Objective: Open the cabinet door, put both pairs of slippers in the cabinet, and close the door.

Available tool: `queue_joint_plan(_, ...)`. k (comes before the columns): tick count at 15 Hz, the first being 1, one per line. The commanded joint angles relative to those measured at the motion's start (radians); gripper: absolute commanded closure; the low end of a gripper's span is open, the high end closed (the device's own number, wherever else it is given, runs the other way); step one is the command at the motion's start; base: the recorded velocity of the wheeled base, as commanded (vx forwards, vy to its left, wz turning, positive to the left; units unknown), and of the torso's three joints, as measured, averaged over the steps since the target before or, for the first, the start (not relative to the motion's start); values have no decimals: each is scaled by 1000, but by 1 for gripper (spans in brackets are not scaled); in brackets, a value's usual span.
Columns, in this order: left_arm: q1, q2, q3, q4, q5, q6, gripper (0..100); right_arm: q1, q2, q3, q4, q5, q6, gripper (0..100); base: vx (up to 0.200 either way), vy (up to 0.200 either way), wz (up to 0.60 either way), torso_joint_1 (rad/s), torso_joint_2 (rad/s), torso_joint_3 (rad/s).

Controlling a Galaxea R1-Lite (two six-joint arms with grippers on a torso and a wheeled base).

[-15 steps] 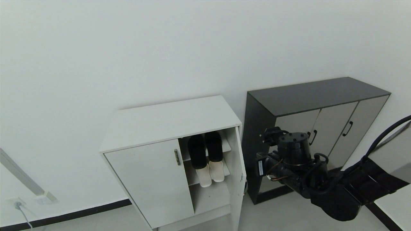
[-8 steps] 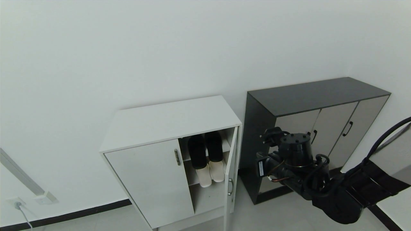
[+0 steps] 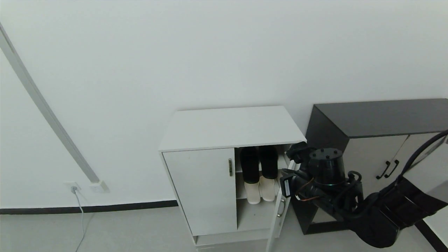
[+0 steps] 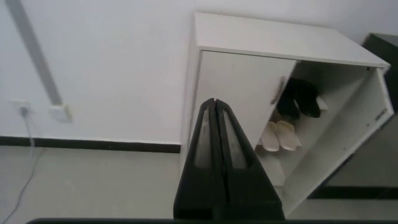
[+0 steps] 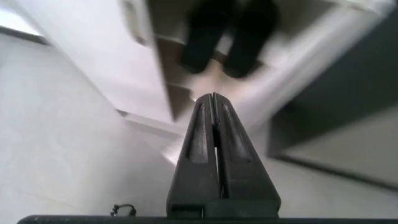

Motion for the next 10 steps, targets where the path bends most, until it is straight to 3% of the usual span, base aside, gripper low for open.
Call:
queue_joint_plan(1,0,0,0,0,0,0,100,-28,-9,32,-24,7,-12,100,0,0,0,0,0,0)
queue_joint_plan(6,0,0,0,0,0,1,100,-64,-161,193,-47,40,-42,100,0,0,0,0,0,0)
queue_joint_plan(10,0,0,-1,0,-1,1,100,-67,-174,330,-53,42,-47,100,200,0,0,-4,-2,6)
